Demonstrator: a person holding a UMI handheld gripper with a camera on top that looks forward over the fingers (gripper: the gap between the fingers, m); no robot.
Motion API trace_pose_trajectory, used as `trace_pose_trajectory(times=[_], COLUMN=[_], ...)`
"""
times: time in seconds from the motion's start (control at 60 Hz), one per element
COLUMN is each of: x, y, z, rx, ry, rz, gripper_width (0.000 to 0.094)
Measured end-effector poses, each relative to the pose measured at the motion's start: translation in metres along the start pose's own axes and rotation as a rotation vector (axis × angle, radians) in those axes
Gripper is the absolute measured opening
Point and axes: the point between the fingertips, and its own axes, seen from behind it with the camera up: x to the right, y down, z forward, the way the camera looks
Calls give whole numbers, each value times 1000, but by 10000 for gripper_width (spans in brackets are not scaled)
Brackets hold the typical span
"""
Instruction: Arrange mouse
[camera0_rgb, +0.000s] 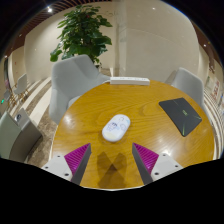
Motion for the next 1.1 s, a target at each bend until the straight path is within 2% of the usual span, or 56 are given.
trace_pose_trajectory(times=[0.233,0.5,0.633,0.7,0.8,0.883,1.017,1.1], x=[-2,-12,-19,-21,-22,-31,-33,-30], y=[-24,-50,-54,-55,-54,-53,-55,-74], z=[53,80,85,86,85,83,67,49], rx=[-3,5,10,15,17,13,5,19], ry=[12,-2,-17,-19,-17,-49,-63,-74], rz=[18,14,-22,-39,-83,-103,-113,-91], gripper_width=[867,860,721,492,457,378,370,369])
